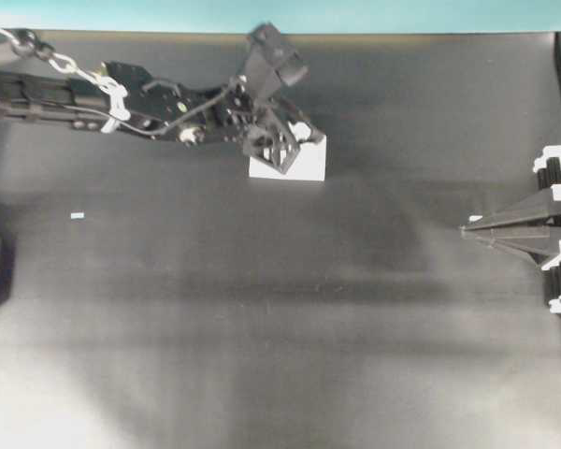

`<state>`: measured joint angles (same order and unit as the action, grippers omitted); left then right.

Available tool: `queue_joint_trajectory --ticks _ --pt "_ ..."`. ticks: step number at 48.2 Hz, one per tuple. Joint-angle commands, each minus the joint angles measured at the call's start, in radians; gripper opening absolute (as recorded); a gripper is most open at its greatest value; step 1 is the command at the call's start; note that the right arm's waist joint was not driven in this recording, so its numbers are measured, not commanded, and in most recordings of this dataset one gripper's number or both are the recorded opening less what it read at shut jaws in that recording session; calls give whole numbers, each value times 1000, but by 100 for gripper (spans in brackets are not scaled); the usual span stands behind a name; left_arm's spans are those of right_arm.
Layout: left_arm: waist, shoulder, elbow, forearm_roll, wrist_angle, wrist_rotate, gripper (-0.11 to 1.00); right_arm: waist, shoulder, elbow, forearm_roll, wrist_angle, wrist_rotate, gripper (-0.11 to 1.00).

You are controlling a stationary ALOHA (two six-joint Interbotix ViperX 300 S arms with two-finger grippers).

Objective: Push the sponge with the left arm to wipe the table.
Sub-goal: 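Lower the left gripper onto the sponge and press down on it, then push the sponge with the left gripper toward the near left corner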

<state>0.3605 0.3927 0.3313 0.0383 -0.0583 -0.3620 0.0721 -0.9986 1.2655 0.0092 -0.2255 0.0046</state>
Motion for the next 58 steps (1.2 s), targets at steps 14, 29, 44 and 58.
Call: queue_joint_trajectory --ticks 14,29,44,58 --pt "-54 -20 63 3 -8 -44 46 0 5 -5 2 -5 -3 1" --pt "-104 -91 175 3 -11 -152 46 0 3 3 2 -5 -2 1" --pt "-199 -195 305 2 -54 -170 46 0 0 3 2 -5 0 1" --pt "-314 -264 390 3 -55 -206 46 0 -5 3 2 -5 2 1"
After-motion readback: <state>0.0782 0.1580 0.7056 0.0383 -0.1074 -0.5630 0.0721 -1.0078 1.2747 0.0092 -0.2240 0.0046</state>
